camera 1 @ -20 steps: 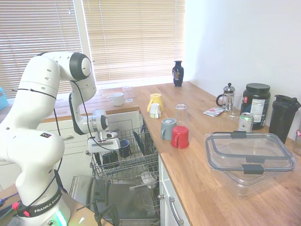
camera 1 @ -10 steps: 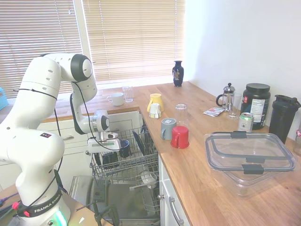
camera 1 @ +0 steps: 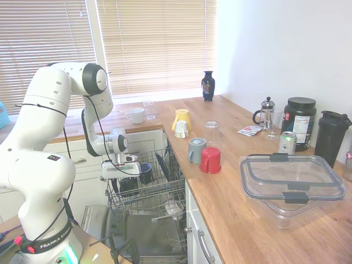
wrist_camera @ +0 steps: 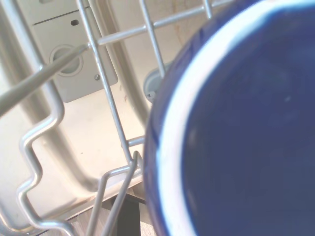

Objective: Unload a mug from dishwasher

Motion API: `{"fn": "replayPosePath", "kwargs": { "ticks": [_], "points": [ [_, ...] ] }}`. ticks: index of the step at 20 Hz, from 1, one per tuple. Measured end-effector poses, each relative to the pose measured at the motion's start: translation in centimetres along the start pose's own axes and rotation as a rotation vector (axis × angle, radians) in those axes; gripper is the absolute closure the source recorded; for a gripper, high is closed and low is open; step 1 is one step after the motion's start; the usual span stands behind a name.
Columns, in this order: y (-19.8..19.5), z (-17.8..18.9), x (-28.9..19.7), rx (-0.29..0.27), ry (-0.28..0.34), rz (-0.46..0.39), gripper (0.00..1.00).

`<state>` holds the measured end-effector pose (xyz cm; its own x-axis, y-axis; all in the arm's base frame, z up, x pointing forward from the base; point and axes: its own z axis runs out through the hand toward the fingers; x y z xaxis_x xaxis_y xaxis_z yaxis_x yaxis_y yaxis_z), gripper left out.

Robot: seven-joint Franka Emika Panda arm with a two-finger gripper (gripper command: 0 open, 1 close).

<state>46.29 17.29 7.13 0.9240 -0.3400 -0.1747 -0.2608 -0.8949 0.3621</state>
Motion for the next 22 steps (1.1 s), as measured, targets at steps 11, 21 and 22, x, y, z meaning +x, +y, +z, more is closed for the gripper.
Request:
{"fn": "replayPosePath", "kwargs": {
  "ticks": [11,21,22],
  "points": [
    [0.9,0.2,0.7,0.019,-0.028,0.006,1.00],
    [1.6,-0.1,1.3,0.044,-0.051,0.014,1.00],
    [1.6,-0.2,1.3,0.046,-0.051,0.016,1.00]
  ]
}}
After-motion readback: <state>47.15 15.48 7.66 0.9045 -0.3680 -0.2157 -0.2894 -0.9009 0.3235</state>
